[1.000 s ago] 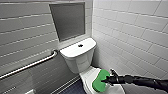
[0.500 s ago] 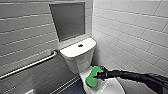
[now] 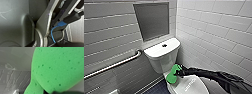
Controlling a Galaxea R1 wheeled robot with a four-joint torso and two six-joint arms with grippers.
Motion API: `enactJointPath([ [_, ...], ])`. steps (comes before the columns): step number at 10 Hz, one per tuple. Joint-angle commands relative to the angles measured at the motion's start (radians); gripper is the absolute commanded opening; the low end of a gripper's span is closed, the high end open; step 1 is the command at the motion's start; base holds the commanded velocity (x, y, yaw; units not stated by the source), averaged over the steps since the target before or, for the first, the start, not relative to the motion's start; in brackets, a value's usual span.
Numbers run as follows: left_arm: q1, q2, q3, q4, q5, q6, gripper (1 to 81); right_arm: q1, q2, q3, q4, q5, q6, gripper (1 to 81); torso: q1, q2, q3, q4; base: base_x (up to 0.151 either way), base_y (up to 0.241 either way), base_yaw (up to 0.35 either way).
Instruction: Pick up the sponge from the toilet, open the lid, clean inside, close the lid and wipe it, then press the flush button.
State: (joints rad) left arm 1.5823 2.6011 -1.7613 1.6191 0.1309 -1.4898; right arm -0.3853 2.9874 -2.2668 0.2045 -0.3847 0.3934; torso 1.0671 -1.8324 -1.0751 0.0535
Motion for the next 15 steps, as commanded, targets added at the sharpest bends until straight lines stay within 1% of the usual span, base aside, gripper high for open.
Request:
enactJointPath([
  [1,0.003,-0.018,0.029,-0.007,0.015,0.003,81.1,0.058,0.096,-0.109,-0.004,0.013,-0.01,1.0,0.0,0.0,0.0,0.0,0.0,0.0,0.0],
  [3,0.006,-0.018,0.031,-0.007,0.015,0.003,81.1,-0.017,0.092,-0.135,-0.002,0.09,-0.008,1.0,0.0,0.0,0.0,0.0,0.0,0.0,0.0],
  [5,0.011,-0.019,0.034,-0.007,0.015,0.003,81.1,-0.057,0.07,-0.135,0.0,0.11,-0.008,1.0,0.0,0.0,0.0,0.0,0.0,0.0,0.0],
  [6,0.012,-0.019,0.034,-0.007,0.015,0.003,81.1,-0.073,0.042,-0.116,0.003,0.113,-0.008,1.0,0.0,0.0,0.0,0.0,0.0,0.0,0.0],
  [7,0.011,-0.019,0.036,-0.005,0.015,0.003,81.1,-0.09,-0.014,-0.052,0.004,0.113,-0.004,1.0,0.0,0.0,0.0,0.0,0.0,0.0,0.0],
  [8,0.011,-0.019,0.036,-0.005,0.013,0.003,81.1,-0.112,-0.093,0.056,0.0,0.113,0.002,1.0,0.0,0.0,0.0,0.0,0.0,0.0,0.0],
  [10,0.012,-0.015,0.037,-0.002,0.015,0.003,81.1,-0.158,-0.226,0.204,0.0,0.145,0.005,1.0,0.0,0.0,0.0,0.0,0.0,0.0,0.0],
  [13,0.011,-0.016,0.037,-0.002,0.013,0.003,81.1,-0.238,-0.348,0.293,0.001,0.17,0.005,1.0,0.0,0.0,0.0,0.0,0.0,0.0,0.0],
  [14,0.012,-0.015,0.037,-0.002,0.015,0.003,81.1,-0.257,-0.396,0.336,0.001,0.181,0.005,1.0,0.0,0.0,0.0,0.0,0.0,0.0,0.0],
  [15,0.011,-0.013,0.039,0.001,0.015,0.003,81.1,-0.275,-0.47,0.412,0.003,0.199,0.005,1.0,0.0,0.0,0.0,0.0,0.0,0.0,0.0],
])
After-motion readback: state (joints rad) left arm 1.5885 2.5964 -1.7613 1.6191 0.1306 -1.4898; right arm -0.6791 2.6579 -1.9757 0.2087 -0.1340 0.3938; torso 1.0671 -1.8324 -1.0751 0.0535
